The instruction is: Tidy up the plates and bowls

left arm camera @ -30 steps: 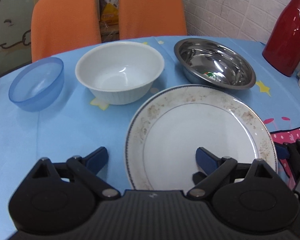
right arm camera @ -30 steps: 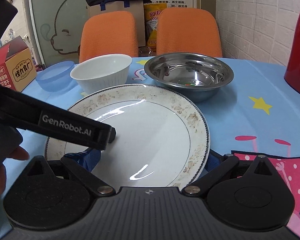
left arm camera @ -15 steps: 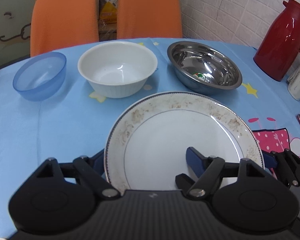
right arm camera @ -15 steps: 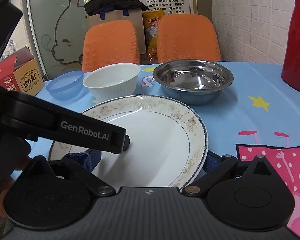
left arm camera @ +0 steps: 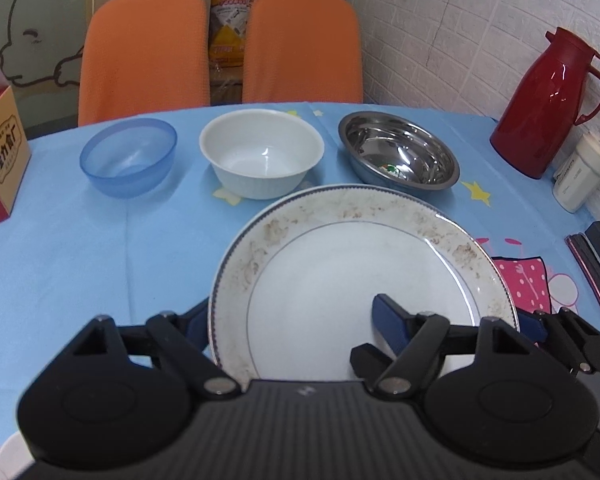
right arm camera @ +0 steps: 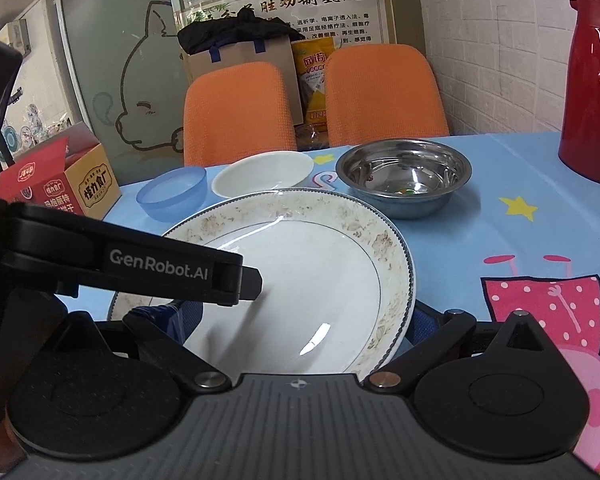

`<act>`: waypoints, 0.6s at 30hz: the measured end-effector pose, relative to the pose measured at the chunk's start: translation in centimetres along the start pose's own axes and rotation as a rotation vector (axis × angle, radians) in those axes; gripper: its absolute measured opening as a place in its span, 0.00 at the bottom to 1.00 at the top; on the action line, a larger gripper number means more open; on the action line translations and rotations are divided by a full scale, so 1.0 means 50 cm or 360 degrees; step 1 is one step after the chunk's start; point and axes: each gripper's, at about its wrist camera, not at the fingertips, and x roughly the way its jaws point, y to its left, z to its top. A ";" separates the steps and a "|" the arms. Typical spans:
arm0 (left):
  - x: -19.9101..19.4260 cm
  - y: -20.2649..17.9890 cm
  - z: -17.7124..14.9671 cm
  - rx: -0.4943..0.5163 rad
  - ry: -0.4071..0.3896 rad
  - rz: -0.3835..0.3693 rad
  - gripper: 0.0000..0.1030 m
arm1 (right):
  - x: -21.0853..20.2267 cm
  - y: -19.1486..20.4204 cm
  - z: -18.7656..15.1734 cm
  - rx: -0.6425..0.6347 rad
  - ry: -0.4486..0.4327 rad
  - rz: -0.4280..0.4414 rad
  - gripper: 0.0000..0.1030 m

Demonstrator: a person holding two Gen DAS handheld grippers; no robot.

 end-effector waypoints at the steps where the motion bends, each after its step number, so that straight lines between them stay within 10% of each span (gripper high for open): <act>1: -0.014 0.005 -0.005 -0.0004 -0.0015 0.0001 0.73 | -0.008 0.010 -0.002 -0.0008 -0.0004 0.0003 0.87; 18: -0.251 0.203 -0.179 -0.0181 -0.0147 0.0236 0.73 | -0.103 0.277 -0.078 -0.0224 -0.0007 0.0248 0.87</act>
